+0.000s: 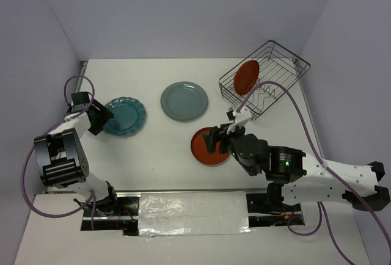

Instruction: Unload the plates from the dish rack

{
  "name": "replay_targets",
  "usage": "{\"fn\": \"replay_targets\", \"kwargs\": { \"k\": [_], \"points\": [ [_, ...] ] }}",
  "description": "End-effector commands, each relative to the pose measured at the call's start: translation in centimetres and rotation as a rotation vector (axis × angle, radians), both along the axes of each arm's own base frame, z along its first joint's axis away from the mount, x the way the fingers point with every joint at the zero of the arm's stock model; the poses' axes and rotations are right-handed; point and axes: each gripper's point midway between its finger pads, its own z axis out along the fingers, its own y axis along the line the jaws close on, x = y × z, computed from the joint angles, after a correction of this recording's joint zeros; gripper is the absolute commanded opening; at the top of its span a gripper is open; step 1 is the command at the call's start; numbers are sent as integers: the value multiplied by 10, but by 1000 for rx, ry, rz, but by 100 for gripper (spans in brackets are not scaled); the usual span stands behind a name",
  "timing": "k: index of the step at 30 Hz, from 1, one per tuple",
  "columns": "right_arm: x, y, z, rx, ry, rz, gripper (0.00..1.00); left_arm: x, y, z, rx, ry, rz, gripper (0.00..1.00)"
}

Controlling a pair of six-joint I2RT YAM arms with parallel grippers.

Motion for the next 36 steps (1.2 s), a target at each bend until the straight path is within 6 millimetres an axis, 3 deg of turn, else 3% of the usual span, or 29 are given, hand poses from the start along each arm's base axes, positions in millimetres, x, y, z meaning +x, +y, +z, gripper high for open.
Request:
{"fn": "replay_targets", "kwargs": {
  "k": [1,4,6,9,10,11,12,14,15,16,17,18,19,21,22,23,25,26,27,28,31,36],
  "points": [
    [-1,-4,7,48,-2,-14,76,4,10,14,57,18,20,79],
    [0,-2,6,42,-3,-13,76,2,19,41,107,-7,64,79],
    [0,-1,5,36,-1,-15,76,5,28,76,172,-71,97,80],
    [2,2,2,23,2,-22,76,9,23,124,200,-165,81,80],
    [3,2,0,15,2,-29,76,14,12,137,202,-203,41,80],
    [4,2,-1,15,2,-36,76,21,1,168,220,-288,-2,80],
    [5,2,-1,14,0,-41,76,28,-28,183,244,-330,-115,80],
    [7,1,-1,12,-4,-51,76,33,-68,222,297,-416,-228,79],
    [10,-1,0,13,-4,-63,76,33,-83,232,360,-428,-265,79],
    [13,-2,-1,14,-3,-70,75,29,-130,239,350,-462,-379,79],
    [16,-3,-2,15,1,-73,75,25,-151,246,345,-498,-436,79],
    [28,-10,-1,26,5,-109,74,23,-169,252,329,-533,-481,79],
    [31,-8,-2,37,24,-86,74,13,-200,258,292,-581,-566,78],
    [45,-12,-3,52,50,-100,73,1,-222,250,268,-616,-638,78],
    [59,-22,-2,63,63,-127,73,-8,-240,264,241,-707,-688,78],
    [67,-26,-2,66,69,-148,73,-14,-248,249,233,-705,-722,79],
    [90,-43,2,78,74,-236,72,-27,-263,263,194,-804,-753,81],
    [96,-45,4,92,81,-242,72,-34,-272,250,165,-807,-787,81],
    [107,-45,10,114,80,-256,71,-40,-279,252,142,-835,-802,81],
    [123,-59,14,139,81,-306,71,-47,-291,263,113,-903,-825,83],
    [154,-61,27,162,77,-326,70,-63,-309,253,75,-905,-892,89],
    [209,-93,37,196,45,-414,69,-80,-318,236,72,-910,-934,91]
  ]
}}
